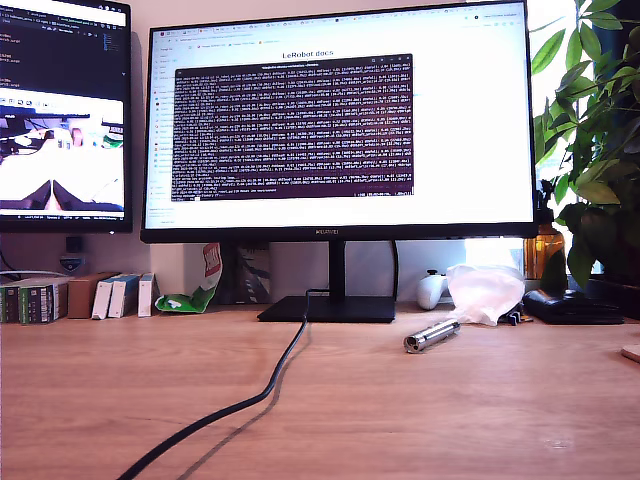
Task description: Pick the metallic laser pointer with your right arm, pass it to your left arm, then place it down to the left side of the table
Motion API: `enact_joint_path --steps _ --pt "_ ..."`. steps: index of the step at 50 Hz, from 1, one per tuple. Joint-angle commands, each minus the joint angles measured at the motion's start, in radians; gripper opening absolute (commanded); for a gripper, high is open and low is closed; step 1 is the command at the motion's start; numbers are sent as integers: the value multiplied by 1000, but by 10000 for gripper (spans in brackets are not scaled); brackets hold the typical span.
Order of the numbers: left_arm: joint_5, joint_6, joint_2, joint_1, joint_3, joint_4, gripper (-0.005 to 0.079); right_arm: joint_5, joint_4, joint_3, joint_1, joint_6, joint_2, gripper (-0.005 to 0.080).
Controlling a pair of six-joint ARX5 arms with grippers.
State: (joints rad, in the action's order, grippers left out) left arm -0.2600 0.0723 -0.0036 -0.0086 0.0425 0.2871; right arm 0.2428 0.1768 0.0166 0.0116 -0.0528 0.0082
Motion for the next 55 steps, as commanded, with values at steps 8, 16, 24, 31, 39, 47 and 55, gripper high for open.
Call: enact_joint_path --steps 8,16,24,31,39,47,55 --pt "2 -1 -9 -1 -35 3 -22 -2 -10 -12 -3 1 -6 53" --pt "2 -1 -9 -1 -35 4 -22 -2 -10 -12 -3 1 -6 53" --pt "2 -1 -9 -1 -35 4 -21 -2 -10 -12 -3 1 -6 53" --pt "2 -1 -9 -1 -35 3 -22 17 -10 -12 -2 -61 -6 53" --pt "2 0 -9 -1 -35 3 -22 20 -10 -12 -3 -60 -6 53" --pt "60 130 -9 -1 -35 0 -22 -11 -10 -11 -4 59 -6 53" --pt "162 274 -9 -1 -35 -6 -22 -155 -9 -11 -5 272 -6 53"
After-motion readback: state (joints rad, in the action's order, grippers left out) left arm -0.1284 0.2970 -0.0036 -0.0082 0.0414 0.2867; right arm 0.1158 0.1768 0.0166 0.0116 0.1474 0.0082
